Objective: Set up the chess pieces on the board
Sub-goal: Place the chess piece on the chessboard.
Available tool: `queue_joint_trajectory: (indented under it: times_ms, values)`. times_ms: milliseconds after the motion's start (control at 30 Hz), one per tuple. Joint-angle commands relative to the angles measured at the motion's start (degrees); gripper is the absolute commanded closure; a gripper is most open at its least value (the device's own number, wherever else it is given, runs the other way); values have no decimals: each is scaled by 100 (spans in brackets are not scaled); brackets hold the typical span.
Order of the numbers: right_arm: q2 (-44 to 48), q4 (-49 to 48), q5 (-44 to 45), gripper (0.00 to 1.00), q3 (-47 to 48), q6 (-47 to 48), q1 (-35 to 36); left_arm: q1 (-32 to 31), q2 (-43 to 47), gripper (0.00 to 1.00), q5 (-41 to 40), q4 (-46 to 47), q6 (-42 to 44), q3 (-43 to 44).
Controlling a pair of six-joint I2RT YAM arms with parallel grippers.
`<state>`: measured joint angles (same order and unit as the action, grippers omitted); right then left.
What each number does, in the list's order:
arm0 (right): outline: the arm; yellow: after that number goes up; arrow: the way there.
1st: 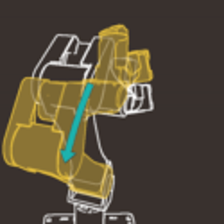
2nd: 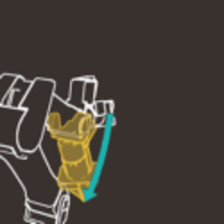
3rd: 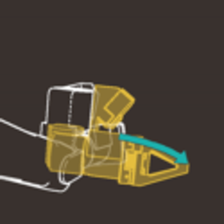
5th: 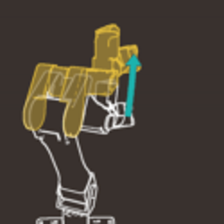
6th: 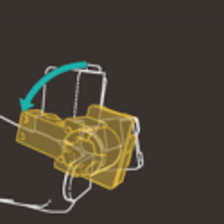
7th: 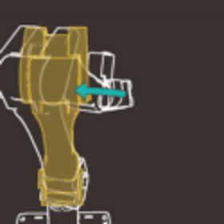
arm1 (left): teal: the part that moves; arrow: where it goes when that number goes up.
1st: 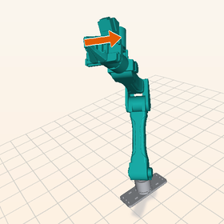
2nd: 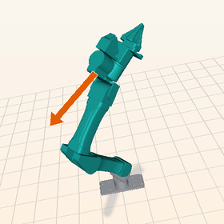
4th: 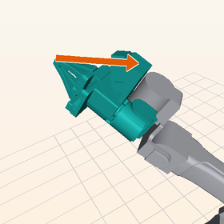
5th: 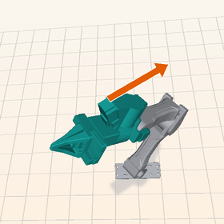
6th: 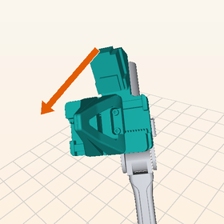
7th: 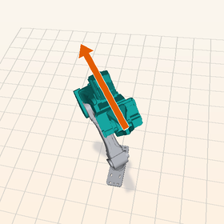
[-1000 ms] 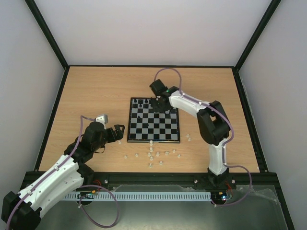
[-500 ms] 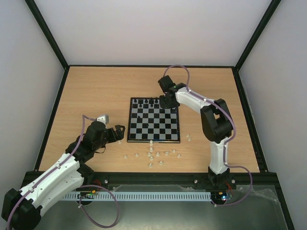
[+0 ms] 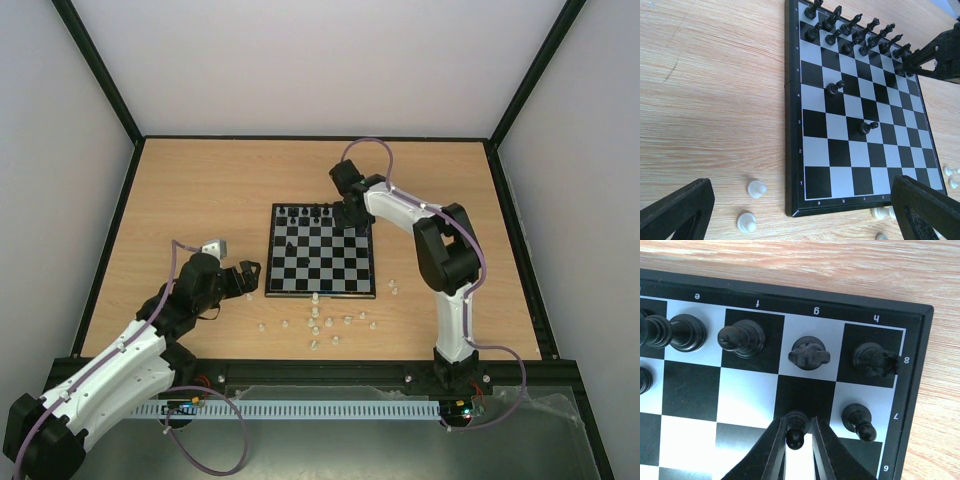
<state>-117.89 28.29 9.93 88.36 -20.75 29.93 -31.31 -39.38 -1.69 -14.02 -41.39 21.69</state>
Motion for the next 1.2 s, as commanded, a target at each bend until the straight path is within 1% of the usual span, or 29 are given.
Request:
queue_joint_trajectory:
  times_ms: [0, 500, 700, 800, 1167]
  values:
    - [-156, 234, 105, 84, 112, 63, -61, 26, 18, 0, 20, 94, 52, 50]
    - [-189, 194, 142, 83, 203, 114, -137, 25, 70, 1, 16, 93, 12, 29]
    - [-231, 211, 63, 88, 208, 127, -146, 27, 87, 0, 17, 86, 17, 14]
    - [-241, 194, 24, 90, 364, 133, -146, 20, 113, 1, 15, 75, 3, 6]
    - [-325, 179, -79, 90, 448, 138, -139, 25, 162, 1, 11, 81, -1, -37]
